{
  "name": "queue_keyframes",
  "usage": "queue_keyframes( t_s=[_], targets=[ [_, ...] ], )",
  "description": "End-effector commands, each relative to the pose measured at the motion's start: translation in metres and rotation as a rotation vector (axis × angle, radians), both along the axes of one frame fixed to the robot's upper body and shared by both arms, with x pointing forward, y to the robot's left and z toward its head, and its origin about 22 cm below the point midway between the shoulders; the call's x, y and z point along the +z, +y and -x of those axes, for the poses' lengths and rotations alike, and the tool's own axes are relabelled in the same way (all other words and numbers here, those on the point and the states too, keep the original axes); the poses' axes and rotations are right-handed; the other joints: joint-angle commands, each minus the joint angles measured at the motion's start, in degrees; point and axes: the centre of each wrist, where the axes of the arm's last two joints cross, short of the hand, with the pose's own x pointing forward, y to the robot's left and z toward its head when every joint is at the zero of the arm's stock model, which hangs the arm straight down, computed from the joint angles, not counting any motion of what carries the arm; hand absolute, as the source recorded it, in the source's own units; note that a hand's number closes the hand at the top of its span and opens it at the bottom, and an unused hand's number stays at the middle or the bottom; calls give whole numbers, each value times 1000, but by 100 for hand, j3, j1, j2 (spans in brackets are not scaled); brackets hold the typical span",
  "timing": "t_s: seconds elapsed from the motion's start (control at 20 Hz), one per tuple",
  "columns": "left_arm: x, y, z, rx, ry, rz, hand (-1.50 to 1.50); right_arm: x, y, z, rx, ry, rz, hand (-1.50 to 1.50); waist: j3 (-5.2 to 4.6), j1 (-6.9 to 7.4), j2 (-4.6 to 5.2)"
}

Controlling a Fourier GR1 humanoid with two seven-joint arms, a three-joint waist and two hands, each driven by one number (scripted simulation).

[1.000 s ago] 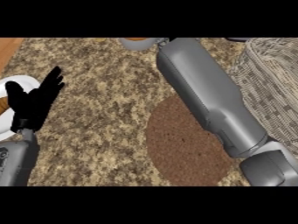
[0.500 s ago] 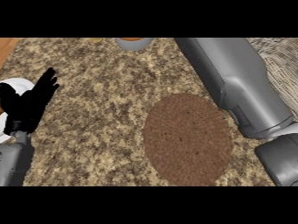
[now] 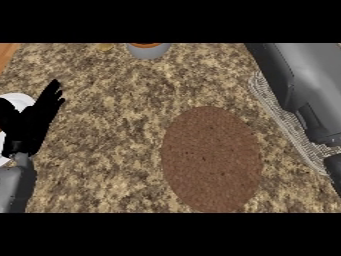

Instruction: Pick the bell pepper from the placemat and place it in the basket

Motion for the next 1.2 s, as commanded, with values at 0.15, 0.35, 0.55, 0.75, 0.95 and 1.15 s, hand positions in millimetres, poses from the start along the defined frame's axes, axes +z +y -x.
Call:
queue_keyframes(
  t_s=[0.15, 0.35, 0.55, 0.75, 0.95, 1.15],
  targets=[
    [-10, 13, 3, 20, 9, -1, 0, -28, -36, -4, -132, 23, -143, 150, 5, -163, -35],
    [6, 1, 4, 20, 0, 0, 0, -46, -73, -4, -163, 40, -121, 150, 10, -160, -58],
    [15, 22, -3, 39, 4, -3, 0, -78, -73, 3, -129, -10, -155, 150, 8, -211, -64],
    [-1, 20, 12, 29, 10, 12, 0, -90, -101, 7, -147, -22, -173, 150, 8, -153, -49],
    [-6, 13, 4, 37, 20, -1, 0, -89, -129, 10, -287, -111, -242, -150, 3, -276, -49],
    [-11, 6, 21, 16, 8, 0, 0, -120, -152, 21, -289, -60, -200, -150, 8, -153, -53]
  ],
)
